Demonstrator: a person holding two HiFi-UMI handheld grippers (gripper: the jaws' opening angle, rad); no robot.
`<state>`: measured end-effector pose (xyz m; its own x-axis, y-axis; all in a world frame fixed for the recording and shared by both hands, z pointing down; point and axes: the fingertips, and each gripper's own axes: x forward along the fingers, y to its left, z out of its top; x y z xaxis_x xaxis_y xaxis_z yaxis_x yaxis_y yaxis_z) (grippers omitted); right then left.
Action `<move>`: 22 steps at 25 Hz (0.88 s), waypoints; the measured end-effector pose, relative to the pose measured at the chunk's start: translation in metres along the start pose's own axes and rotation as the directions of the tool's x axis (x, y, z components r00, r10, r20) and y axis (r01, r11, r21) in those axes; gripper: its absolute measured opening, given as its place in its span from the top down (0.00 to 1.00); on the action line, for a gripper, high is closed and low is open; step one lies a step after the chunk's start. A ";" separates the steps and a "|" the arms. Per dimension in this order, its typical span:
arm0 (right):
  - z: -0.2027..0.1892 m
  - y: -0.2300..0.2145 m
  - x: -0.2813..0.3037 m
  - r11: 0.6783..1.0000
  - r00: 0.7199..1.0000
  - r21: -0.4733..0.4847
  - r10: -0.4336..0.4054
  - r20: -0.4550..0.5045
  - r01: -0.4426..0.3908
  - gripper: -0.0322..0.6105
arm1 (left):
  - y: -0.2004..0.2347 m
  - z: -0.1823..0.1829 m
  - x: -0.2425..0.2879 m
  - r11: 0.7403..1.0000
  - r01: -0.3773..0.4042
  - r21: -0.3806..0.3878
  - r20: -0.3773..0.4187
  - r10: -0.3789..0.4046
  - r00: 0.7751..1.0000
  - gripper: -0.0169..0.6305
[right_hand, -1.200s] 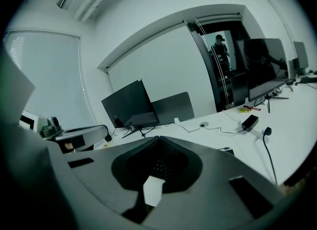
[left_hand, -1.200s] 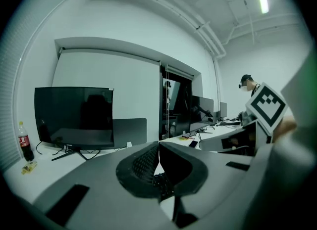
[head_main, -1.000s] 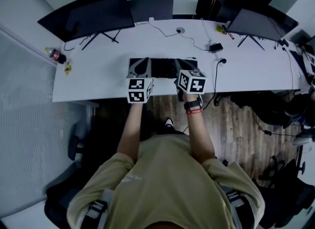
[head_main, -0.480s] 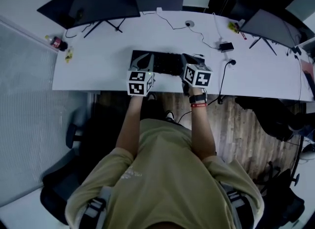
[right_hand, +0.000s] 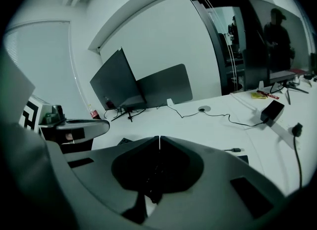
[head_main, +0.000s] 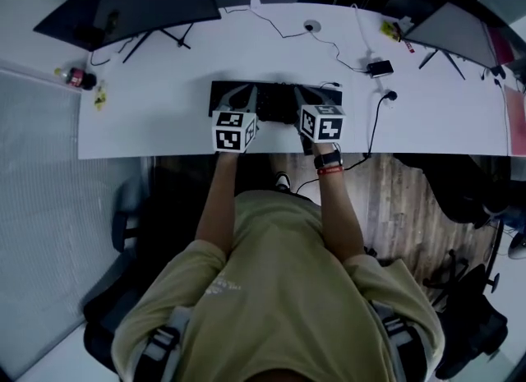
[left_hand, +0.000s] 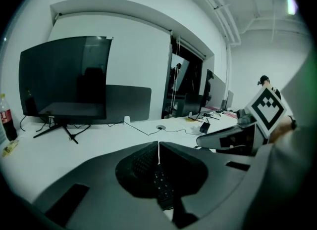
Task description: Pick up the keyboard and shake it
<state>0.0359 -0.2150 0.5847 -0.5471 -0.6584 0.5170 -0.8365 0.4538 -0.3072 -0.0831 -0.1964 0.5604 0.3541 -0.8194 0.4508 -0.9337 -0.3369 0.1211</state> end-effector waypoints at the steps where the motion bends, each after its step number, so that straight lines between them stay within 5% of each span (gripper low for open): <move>1: -0.001 -0.002 0.005 1.000 1.000 -0.005 -0.002 -0.009 0.002 0.91 | -0.001 -0.002 0.007 1.000 0.015 -0.001 -0.003 -0.015 1.000 0.94; 8: -0.010 -0.017 0.028 0.999 0.998 -0.009 -0.043 -0.053 0.042 0.91 | 0.021 -0.023 0.030 1.000 0.014 0.015 -0.069 -0.013 0.998 0.93; 11: -0.015 -0.025 0.035 0.998 0.997 0.035 -0.043 -0.069 0.046 0.91 | 0.033 -0.035 0.037 1.000 0.020 -0.011 -0.136 -0.021 0.990 0.77; 15: -0.012 -0.035 0.040 0.997 0.995 0.038 -0.060 -0.080 0.063 0.90 | 0.048 -0.042 0.043 0.999 0.005 -0.040 -0.174 -0.012 0.985 0.71; 22: -0.008 -0.056 0.043 0.994 0.994 0.053 -0.092 -0.055 0.095 0.64 | 0.078 -0.051 0.050 0.996 -0.027 -0.081 -0.222 0.008 0.975 0.62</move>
<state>0.0593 -0.2636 0.6307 -0.4648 -0.6634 0.5864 -0.8853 0.3565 -0.2985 -0.1406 -0.2394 0.6377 0.3257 -0.6987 0.6369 -0.9441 -0.2758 0.1803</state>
